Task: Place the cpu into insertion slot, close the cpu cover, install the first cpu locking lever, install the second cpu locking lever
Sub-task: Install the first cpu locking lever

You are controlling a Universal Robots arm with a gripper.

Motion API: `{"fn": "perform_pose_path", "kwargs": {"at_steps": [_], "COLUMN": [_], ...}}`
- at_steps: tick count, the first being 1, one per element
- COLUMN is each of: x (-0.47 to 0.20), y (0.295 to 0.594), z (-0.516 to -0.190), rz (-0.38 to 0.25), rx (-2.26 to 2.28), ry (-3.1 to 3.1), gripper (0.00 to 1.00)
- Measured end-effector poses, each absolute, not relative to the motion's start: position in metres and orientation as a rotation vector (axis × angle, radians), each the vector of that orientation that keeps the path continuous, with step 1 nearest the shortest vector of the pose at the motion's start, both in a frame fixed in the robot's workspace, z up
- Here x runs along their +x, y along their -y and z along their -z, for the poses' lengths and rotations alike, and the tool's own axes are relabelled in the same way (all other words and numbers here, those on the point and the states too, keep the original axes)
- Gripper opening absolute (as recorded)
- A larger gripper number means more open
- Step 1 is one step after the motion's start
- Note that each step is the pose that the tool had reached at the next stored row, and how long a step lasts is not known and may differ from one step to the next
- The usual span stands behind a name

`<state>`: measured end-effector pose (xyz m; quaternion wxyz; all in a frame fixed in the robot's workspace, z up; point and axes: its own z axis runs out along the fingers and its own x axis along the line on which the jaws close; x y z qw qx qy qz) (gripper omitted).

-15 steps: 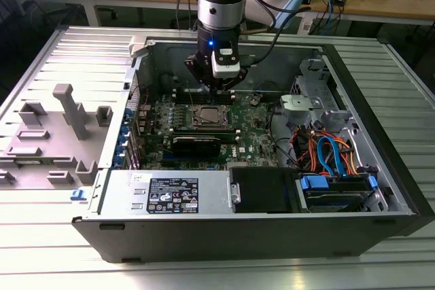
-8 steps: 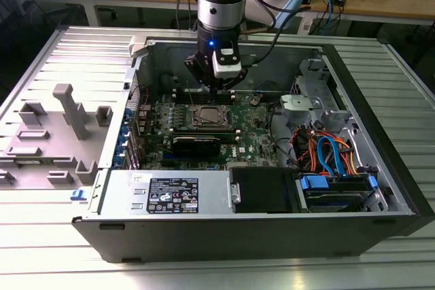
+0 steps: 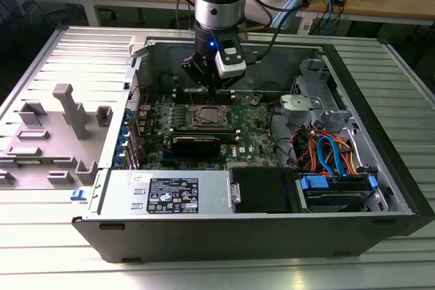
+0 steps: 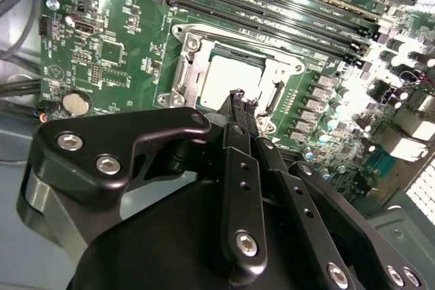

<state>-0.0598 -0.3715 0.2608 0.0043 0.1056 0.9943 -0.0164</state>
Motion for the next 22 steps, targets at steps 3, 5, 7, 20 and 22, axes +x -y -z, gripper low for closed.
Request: {"fn": "perform_pose_path", "kwargs": {"at_steps": [3,5,7,20,22], "x": [-0.063,-0.065,-0.067,-0.074,-0.074], "y": [0.372,0.372,0.372,0.372,0.372], "z": [-0.261,-0.261,-0.261,-0.261,-0.261], "rz": [0.041,0.031,0.026,0.016,0.015], "rx": [0.326,0.317,0.312,0.292,0.290], "ry": [-3.116,-3.118,-3.119,-3.121,-3.122], "gripper": [0.11,0.11,0.11,0.11,0.11]}}
